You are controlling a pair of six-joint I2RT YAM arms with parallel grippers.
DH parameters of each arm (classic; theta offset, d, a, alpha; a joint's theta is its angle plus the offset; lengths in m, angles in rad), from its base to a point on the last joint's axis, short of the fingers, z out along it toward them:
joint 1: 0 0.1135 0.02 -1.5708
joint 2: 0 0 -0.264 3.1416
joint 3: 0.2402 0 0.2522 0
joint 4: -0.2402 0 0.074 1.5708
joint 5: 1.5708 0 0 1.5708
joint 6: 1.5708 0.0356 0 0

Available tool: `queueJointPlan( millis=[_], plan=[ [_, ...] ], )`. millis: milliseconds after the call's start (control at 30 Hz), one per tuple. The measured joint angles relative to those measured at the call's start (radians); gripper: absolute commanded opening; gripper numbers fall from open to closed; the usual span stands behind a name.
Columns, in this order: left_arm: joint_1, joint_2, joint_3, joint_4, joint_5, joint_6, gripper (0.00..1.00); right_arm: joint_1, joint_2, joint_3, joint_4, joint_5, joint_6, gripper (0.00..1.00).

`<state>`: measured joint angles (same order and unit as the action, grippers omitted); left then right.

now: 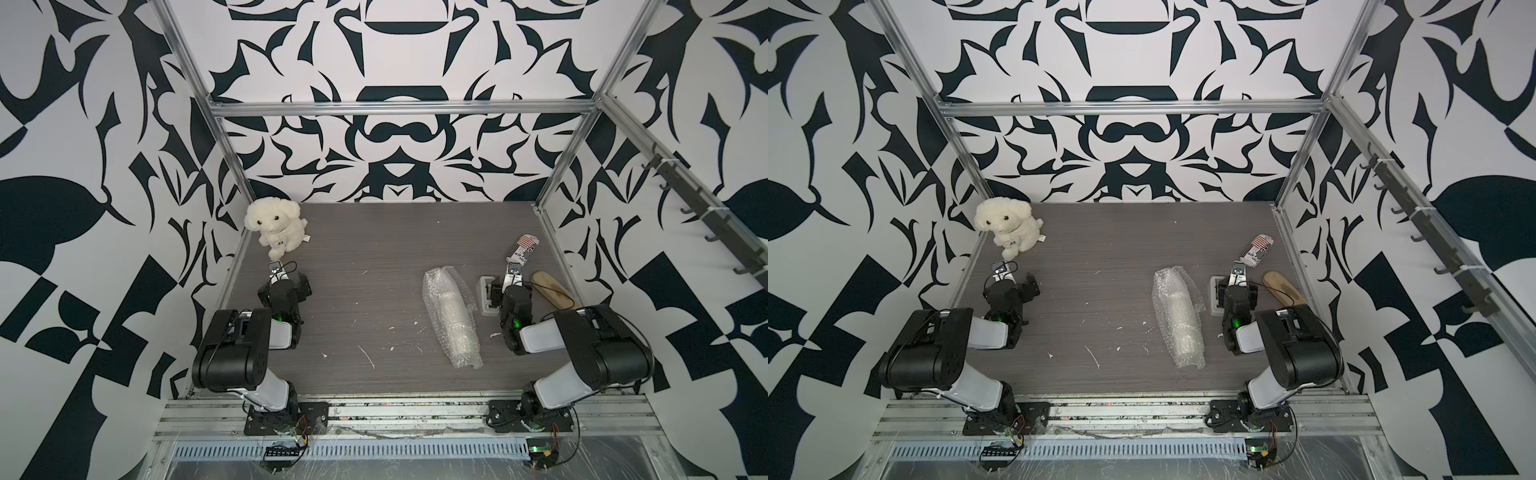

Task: Wrap vases in bubble wrap
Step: Reset both arms

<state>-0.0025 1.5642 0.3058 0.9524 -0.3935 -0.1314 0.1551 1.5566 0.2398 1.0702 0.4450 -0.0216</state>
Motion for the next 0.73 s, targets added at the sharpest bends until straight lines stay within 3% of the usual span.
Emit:
queueJointPlan(
  millis=[100, 133, 167, 300, 733],
  plan=[
    [0.004, -0.001, 0.031, -0.012, 0.010, 0.001, 0.99, 0.000, 0.000, 0.011, -0.016, 0.013, -0.001, 0.70],
    [0.005, -0.001, 0.037, -0.008, 0.013, 0.001, 0.99, 0.000, 0.000, 0.020, -0.031, 0.023, 0.000, 0.81],
    [0.005, -0.001, 0.042, -0.006, 0.014, 0.001, 0.99, 0.000, 0.001, 0.030, -0.045, 0.040, -0.002, 0.99],
    [0.008, -0.002, 0.044, -0.007, 0.017, 0.001, 0.99, -0.019, -0.005, 0.042, -0.065, 0.107, -0.003, 0.99],
    [0.009, -0.002, 0.044, -0.008, 0.017, 0.000, 0.99, -0.019, -0.004, 0.049, -0.076, 0.119, 0.000, 0.99]
  ],
)
